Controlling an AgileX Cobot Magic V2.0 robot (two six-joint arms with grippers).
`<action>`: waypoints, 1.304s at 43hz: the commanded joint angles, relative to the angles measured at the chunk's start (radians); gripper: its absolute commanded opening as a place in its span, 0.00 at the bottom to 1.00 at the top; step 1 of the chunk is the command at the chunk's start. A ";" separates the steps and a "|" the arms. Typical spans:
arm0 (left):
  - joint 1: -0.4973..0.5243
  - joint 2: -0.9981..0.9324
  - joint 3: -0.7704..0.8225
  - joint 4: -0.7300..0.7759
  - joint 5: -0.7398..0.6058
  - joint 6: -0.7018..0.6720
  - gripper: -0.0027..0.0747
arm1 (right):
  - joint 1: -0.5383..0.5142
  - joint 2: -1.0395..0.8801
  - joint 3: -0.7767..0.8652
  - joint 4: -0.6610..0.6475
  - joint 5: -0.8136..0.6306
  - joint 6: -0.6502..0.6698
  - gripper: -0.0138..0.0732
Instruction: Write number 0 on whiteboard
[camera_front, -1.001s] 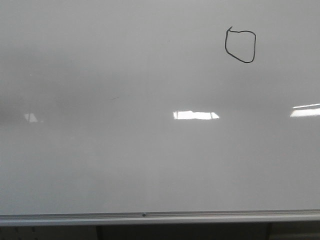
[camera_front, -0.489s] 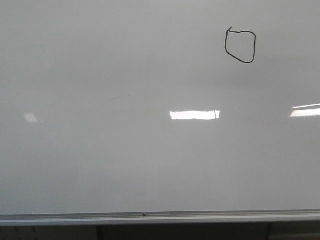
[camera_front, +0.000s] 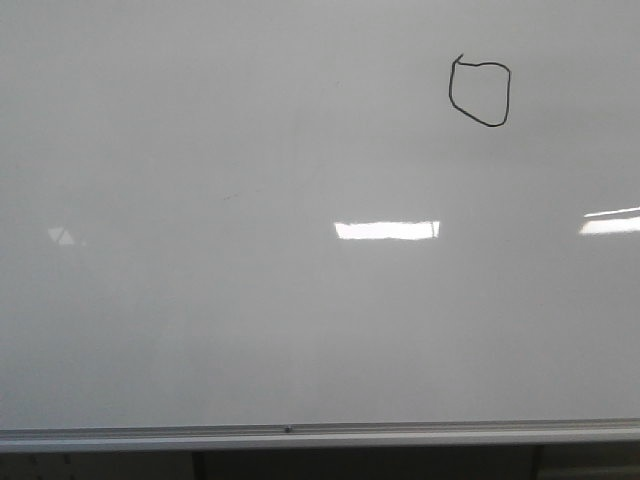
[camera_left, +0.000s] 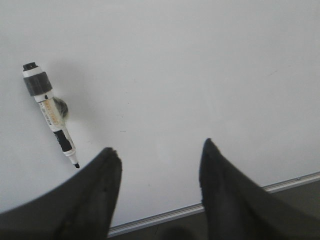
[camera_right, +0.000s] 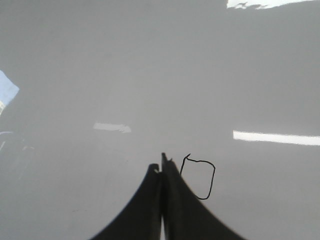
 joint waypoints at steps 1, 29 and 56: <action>-0.010 -0.081 0.005 -0.036 -0.086 -0.008 0.21 | -0.007 0.010 -0.025 0.010 -0.046 -0.004 0.08; -0.010 -0.193 0.017 -0.052 -0.095 -0.008 0.01 | -0.007 0.010 -0.025 0.010 -0.047 -0.004 0.08; -0.010 -0.392 0.339 0.232 -0.515 -0.320 0.01 | -0.007 0.010 -0.025 0.010 -0.047 -0.004 0.08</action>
